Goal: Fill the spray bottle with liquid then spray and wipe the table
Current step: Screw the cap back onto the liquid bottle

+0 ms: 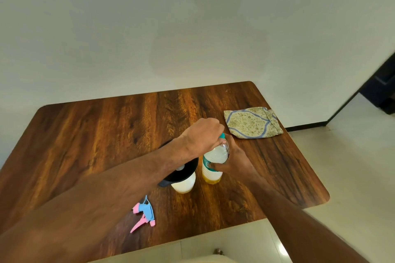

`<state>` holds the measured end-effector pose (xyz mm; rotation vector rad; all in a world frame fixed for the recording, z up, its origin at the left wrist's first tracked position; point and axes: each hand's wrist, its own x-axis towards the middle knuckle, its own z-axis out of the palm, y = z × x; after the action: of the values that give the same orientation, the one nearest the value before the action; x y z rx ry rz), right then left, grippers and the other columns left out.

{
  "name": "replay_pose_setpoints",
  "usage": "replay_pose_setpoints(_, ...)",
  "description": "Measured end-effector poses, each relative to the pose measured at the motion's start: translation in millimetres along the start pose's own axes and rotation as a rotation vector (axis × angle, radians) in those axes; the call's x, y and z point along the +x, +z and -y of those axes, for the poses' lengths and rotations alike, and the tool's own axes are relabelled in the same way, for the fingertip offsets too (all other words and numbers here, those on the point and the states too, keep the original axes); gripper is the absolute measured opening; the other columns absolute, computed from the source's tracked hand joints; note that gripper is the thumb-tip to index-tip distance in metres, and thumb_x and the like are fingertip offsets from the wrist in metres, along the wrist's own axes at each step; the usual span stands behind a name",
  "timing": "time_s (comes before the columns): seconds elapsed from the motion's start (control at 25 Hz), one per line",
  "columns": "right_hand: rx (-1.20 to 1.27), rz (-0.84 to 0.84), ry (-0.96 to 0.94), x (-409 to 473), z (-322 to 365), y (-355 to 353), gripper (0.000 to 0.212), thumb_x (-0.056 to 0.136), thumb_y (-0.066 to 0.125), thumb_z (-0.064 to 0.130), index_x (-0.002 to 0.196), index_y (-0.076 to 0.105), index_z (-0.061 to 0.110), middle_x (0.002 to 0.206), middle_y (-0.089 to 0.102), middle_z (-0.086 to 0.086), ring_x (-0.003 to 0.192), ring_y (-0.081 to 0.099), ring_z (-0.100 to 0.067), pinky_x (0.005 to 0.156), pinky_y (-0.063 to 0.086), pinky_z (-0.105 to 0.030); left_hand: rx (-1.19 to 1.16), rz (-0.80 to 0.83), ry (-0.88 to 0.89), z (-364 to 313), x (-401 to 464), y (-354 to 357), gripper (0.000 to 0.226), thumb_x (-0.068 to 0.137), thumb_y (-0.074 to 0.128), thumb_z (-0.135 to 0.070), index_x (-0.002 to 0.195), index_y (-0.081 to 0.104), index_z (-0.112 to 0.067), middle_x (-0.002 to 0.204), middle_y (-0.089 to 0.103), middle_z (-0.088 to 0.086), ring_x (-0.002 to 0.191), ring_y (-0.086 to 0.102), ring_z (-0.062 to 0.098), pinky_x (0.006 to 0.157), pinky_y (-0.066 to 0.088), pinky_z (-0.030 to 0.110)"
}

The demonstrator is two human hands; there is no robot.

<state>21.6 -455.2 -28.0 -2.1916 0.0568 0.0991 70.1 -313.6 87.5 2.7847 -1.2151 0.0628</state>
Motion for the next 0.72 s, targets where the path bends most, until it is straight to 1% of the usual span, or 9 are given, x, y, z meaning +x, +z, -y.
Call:
replay_pose_setpoints(0.08, -0.002, -0.004, 0.008, -2, 2, 0, 0.098, 0.057, 0.089, 0.037, 0.134, 0.029, 0.038, 0.120, 0.051, 0.019, 0.110, 0.053, -0.005, 0.072, 0.047, -0.012, -0.054, -0.043, -0.010, 2, -5, 4, 0.037, 0.098, 0.055, -0.041, 0.119, 0.062, -0.010, 0.108, 0.064, 0.006, 0.095, 0.064, 0.017, 0.085, 0.055, 0.029)
replay_pose_setpoints(0.2, -0.025, -0.013, 0.016, -4, 7, -2, 0.100, 0.060, 0.089, 0.037, 0.137, 0.026, 0.036, 0.119, 0.047, 0.020, 0.105, 0.050, -0.001, 0.068, 0.044, -0.009, -0.107, -0.077, -0.058, 1, -9, 12, 0.038, 0.097, 0.056, -0.040, 0.122, 0.060, -0.012, 0.110, 0.063, 0.005, 0.096, 0.063, 0.016, 0.085, 0.055, 0.028)
replay_pose_setpoints(0.28, -0.018, -0.009, 0.000, -3, 4, -2, 0.099, 0.060, 0.089, 0.039, 0.136, 0.026, 0.038, 0.122, 0.049, 0.019, 0.108, 0.052, -0.004, 0.073, 0.047, -0.012, -0.154, -0.084, -0.104, 1, -9, 15, 0.040, 0.096, 0.058, -0.041, 0.126, 0.059, -0.013, 0.112, 0.063, 0.004, 0.099, 0.064, 0.016, 0.086, 0.053, 0.025)
replay_pose_setpoints(0.36, -0.007, 0.006, -0.021, -1, 0, -4, 0.096, 0.058, 0.088, 0.041, 0.133, 0.028, 0.039, 0.123, 0.051, 0.019, 0.112, 0.054, -0.006, 0.078, 0.050, -0.015, -0.248, -0.107, -0.154, 2, -12, 13, 0.048, 0.094, 0.061, -0.041, 0.134, 0.055, -0.014, 0.117, 0.063, 0.003, 0.102, 0.063, 0.015, 0.089, 0.053, 0.026)
replay_pose_setpoints(0.4, 0.001, 0.018, -0.025, 1, -2, -7, 0.096, 0.058, 0.088, 0.042, 0.133, 0.029, 0.038, 0.122, 0.050, 0.020, 0.112, 0.054, -0.006, 0.079, 0.049, -0.015, -0.307, -0.134, -0.189, 3, -14, 10, 0.053, 0.094, 0.063, -0.040, 0.139, 0.053, -0.014, 0.117, 0.062, 0.003, 0.100, 0.062, 0.012, 0.088, 0.053, 0.026)
replay_pose_setpoints(0.52, 0.058, 0.030, -0.020, 15, -4, -22, 0.092, 0.061, 0.088, 0.041, 0.133, 0.031, 0.038, 0.119, 0.050, 0.022, 0.109, 0.053, -0.003, 0.079, 0.046, -0.012, -0.385, -0.259, -0.269, 13, -21, 1, 0.059, 0.092, 0.063, -0.042, 0.143, 0.050, -0.016, 0.100, 0.058, -0.004, 0.082, 0.053, 0.005, 0.080, 0.052, 0.024)
replay_pose_setpoints(0.6, 0.106, 0.005, -0.033, 33, -5, -36, 0.086, 0.063, 0.088, 0.039, 0.129, 0.033, 0.038, 0.119, 0.052, 0.022, 0.109, 0.055, -0.004, 0.076, 0.046, -0.008, -0.379, -0.314, -0.315, 19, -23, -2, 0.055, 0.091, 0.064, -0.043, 0.140, 0.053, -0.019, 0.094, 0.057, -0.008, 0.079, 0.053, 0.005, 0.076, 0.052, 0.023)
replay_pose_setpoints(0.64, 0.118, -0.020, -0.046, 44, -4, -44, 0.085, 0.064, 0.087, 0.038, 0.130, 0.034, 0.035, 0.119, 0.053, 0.021, 0.109, 0.056, -0.005, 0.075, 0.046, -0.007, -0.385, -0.327, -0.334, 20, -24, -4, 0.053, 0.091, 0.064, -0.042, 0.138, 0.055, -0.020, 0.093, 0.058, -0.008, 0.079, 0.055, 0.006, 0.075, 0.052, 0.022)
replay_pose_setpoints(0.72, 0.111, -0.081, -0.071, 75, -3, -67, 0.087, 0.066, 0.086, 0.040, 0.135, 0.034, 0.028, 0.122, 0.054, 0.016, 0.108, 0.058, -0.006, 0.076, 0.050, -0.012, -0.402, -0.344, -0.365, 20, -21, -4, 0.048, 0.091, 0.065, -0.041, 0.135, 0.057, -0.022, 0.092, 0.059, -0.009, 0.079, 0.057, 0.007, 0.072, 0.052, 0.020)
